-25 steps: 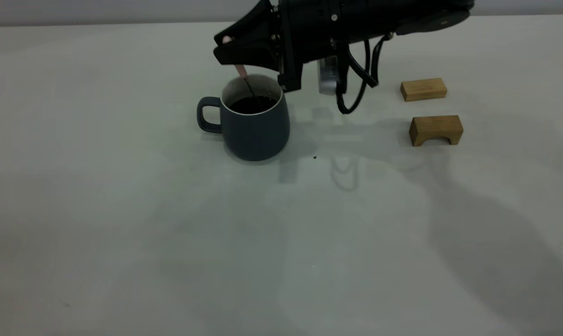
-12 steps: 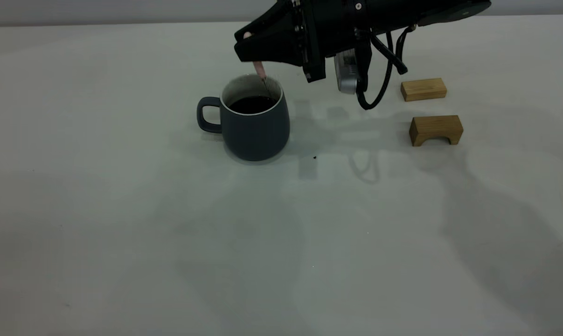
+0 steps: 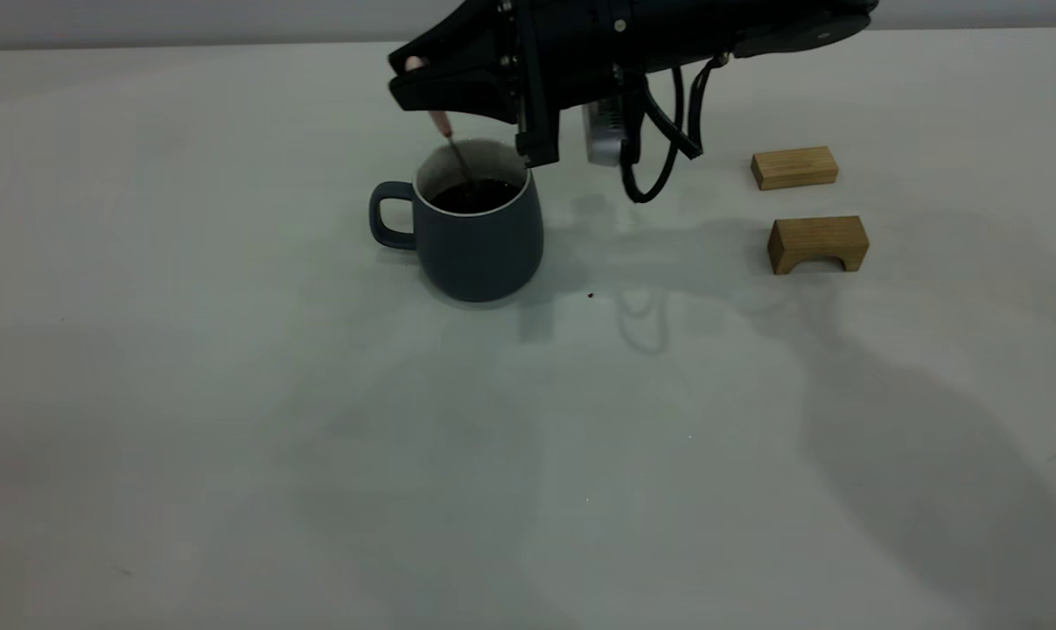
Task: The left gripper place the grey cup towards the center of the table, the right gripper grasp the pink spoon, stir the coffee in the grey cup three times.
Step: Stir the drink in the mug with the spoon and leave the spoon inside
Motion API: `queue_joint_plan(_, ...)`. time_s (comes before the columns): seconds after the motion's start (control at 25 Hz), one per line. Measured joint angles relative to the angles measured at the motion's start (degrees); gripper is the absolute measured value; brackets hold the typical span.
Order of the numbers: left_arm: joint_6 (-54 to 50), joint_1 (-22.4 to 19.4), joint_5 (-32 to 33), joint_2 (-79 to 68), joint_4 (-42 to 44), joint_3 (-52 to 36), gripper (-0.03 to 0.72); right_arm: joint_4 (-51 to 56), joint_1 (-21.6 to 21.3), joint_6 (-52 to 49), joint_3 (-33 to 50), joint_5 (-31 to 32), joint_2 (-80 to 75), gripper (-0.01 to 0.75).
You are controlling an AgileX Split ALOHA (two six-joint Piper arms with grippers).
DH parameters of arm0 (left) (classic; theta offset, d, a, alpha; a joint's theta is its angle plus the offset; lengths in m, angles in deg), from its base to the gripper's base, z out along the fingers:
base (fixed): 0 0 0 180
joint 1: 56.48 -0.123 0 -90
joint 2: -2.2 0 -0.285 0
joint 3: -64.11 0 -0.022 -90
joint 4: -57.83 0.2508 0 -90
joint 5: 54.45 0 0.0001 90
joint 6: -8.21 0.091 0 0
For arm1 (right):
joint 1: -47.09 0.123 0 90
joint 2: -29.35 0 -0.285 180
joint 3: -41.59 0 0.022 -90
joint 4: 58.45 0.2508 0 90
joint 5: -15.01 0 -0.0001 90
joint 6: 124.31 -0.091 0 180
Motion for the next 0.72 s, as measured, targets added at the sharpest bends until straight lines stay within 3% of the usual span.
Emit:
queue_joint_plan(0.32, 0.0, 0.0, 0.0, 0.0, 0.0, 0.0, 0.446, -6.5, -3.3, -8.7, 0.0, 3.3, 0.0, 0.145)
queue_joint_plan(0.48, 0.0, 0.0, 0.0, 0.0, 0.0, 0.0, 0.446, -6.5, -1.9, -10.1, 0.0, 3.5, 0.0, 0.145)
queue_joint_plan(0.72, 0.0, 0.0, 0.0, 0.0, 0.0, 0.0, 0.446, -0.3, 1.6, -2.6, -0.2, -0.7, 0.0, 0.145)
